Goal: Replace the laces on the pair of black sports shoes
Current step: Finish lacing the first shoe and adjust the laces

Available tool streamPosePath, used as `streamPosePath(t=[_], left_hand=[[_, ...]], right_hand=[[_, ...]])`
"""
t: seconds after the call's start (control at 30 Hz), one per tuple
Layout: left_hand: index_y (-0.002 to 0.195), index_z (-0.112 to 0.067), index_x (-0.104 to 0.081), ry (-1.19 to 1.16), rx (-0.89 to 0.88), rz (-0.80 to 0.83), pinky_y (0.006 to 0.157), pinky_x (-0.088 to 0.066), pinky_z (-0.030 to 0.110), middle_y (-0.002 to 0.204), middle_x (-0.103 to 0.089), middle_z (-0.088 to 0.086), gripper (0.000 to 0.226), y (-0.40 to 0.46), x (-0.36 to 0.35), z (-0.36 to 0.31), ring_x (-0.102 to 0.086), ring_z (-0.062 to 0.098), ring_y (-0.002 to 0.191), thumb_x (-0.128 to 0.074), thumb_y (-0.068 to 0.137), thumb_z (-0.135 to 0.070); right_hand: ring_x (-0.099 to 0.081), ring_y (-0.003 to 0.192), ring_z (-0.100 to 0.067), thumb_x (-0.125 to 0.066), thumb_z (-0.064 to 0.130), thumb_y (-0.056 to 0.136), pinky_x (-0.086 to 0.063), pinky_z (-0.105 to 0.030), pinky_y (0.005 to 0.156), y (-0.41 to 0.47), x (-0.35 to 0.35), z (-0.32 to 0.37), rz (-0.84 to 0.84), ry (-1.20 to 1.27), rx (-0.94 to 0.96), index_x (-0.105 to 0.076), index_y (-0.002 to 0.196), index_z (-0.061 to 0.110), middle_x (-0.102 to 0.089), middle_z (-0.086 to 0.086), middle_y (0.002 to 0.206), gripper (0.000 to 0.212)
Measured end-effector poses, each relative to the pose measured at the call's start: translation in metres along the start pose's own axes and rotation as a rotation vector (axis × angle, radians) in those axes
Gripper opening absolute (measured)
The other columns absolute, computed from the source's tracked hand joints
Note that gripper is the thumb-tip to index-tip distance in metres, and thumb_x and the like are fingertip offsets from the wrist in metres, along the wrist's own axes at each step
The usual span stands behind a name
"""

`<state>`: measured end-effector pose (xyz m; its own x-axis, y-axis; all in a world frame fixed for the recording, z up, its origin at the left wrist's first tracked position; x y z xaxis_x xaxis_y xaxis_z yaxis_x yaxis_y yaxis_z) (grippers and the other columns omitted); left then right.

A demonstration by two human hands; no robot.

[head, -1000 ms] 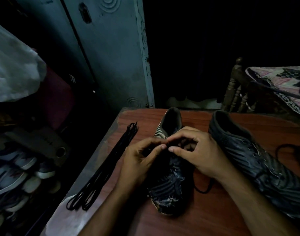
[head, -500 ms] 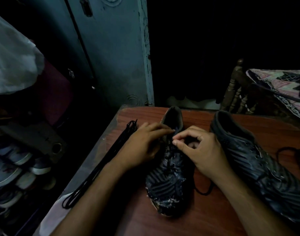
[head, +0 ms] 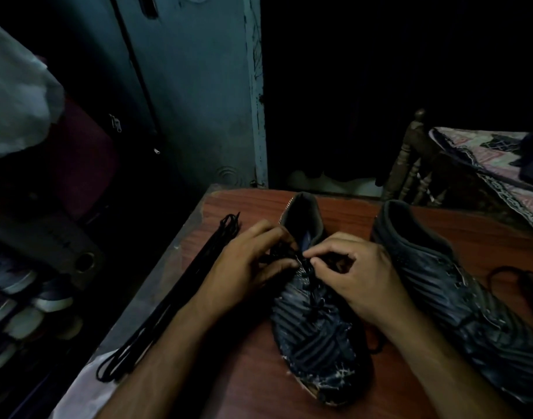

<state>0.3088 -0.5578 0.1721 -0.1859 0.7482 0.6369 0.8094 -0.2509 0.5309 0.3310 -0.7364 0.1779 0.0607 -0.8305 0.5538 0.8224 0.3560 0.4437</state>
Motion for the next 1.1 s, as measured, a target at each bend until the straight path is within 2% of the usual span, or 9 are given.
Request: streamPosePath(t=[0.07,0.13,0.2,0.4,0.57,0.7,0.77,0.93,1.1], left_hand=[[0.106,-0.023,-0.067,0.004,-0.005,-0.004,0.076,-0.059,0.038,0.11,-0.06,-0.012,0.02,0.0,-0.001,0.0,-0.065,0.013,0.1,-0.072,0.094,-0.038],[0.106,-0.021,-0.068,0.009,-0.01,-0.012,0.077,-0.058,0.038,0.11,-0.06,-0.011,0.021,0.0,-0.002,-0.001,-0.065,0.013,0.1,-0.072,0.094,-0.037],[0.105,-0.019,-0.068,0.01,-0.027,-0.017,0.077,-0.058,0.037,0.109,-0.06,-0.009,0.02,0.0,-0.001,-0.002,-0.064,0.012,0.1,-0.073,0.094,-0.034],[0.104,-0.019,-0.069,0.004,-0.033,-0.023,0.078,-0.058,0.037,0.111,-0.059,-0.011,0.019,0.0,-0.001,-0.003,-0.065,0.012,0.102,-0.074,0.094,-0.033],[0.107,-0.019,-0.07,-0.001,-0.03,-0.018,0.08,-0.058,0.033,0.114,-0.06,-0.013,0.019,0.0,-0.002,-0.004,-0.064,0.01,0.104,-0.075,0.093,-0.032],[0.118,-0.02,-0.069,-0.023,-0.012,-0.026,0.08,-0.055,0.02,0.116,-0.061,-0.015,0.03,-0.001,-0.001,-0.006,-0.063,0.009,0.108,-0.077,0.091,-0.031],[0.122,-0.023,-0.064,-0.074,0.04,-0.039,0.079,-0.057,0.021,0.114,-0.059,-0.014,0.037,-0.003,0.0,-0.006,-0.063,0.013,0.109,-0.08,0.089,-0.03],[0.105,-0.023,-0.069,-0.044,0.007,0.022,0.084,-0.055,0.024,0.106,-0.064,-0.012,0.02,-0.004,-0.003,-0.008,-0.066,0.013,0.104,-0.081,0.09,-0.027],[0.093,-0.028,-0.072,-0.09,0.089,-0.063,0.082,-0.051,0.013,0.097,-0.072,-0.013,0.017,-0.003,-0.004,-0.009,-0.069,0.007,0.097,-0.085,0.084,-0.02]], right_hand=[[-0.065,0.078,-0.005,-0.074,0.019,0.087,-0.051,-0.029,0.067,0.001,0.0,-0.003,0.015,-0.027,-0.022,-0.077,0.088,0.031,-0.068,0.018,0.089,0.013],[-0.062,0.083,0.0,-0.073,0.015,0.09,-0.044,-0.013,0.066,0.001,-0.003,-0.004,0.048,-0.039,-0.048,-0.075,0.089,0.027,-0.066,0.017,0.089,0.012],[-0.059,0.083,0.002,-0.072,0.014,0.091,-0.039,-0.007,0.067,0.001,-0.005,-0.003,0.078,-0.05,-0.062,-0.075,0.09,0.024,-0.065,0.015,0.088,0.011],[-0.057,0.075,0.0,-0.074,0.014,0.089,-0.04,-0.01,0.064,0.001,-0.007,-0.005,0.156,0.025,-0.112,-0.074,0.086,0.023,-0.066,0.009,0.086,0.01],[-0.057,0.077,-0.002,-0.072,0.018,0.091,-0.037,-0.009,0.064,0.0,-0.008,-0.001,0.133,-0.083,-0.024,-0.073,0.088,0.025,-0.063,0.016,0.085,0.008],[-0.06,0.083,0.0,-0.072,0.018,0.091,-0.041,-0.012,0.068,0.001,-0.006,-0.004,0.188,-0.052,-0.019,-0.073,0.089,0.025,-0.064,0.017,0.087,0.008],[-0.063,0.087,-0.006,-0.074,0.018,0.09,-0.046,-0.016,0.072,0.003,-0.004,-0.007,0.197,-0.038,-0.02,-0.073,0.087,0.027,-0.066,0.016,0.089,0.009],[-0.062,0.074,-0.012,-0.08,0.015,0.083,-0.046,-0.02,0.065,0.004,-0.006,-0.012,0.102,0.023,-0.089,-0.074,0.079,0.027,-0.069,0.011,0.084,0.014],[-0.052,0.057,0.001,-0.083,0.021,0.081,-0.038,-0.014,0.055,0.004,-0.005,-0.021,0.069,0.034,-0.209,-0.072,0.074,0.03,-0.065,0.019,0.066,0.015]])
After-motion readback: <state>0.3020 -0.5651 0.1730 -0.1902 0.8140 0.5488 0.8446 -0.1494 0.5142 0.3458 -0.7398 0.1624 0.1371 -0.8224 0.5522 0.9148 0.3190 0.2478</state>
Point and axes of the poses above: each hand's wrist, its own y-axis towards the middle knuckle, its own x-axis out of the back of the hand, z = x × y, the point moved 6 cm from there along y, towards the middle knuckle
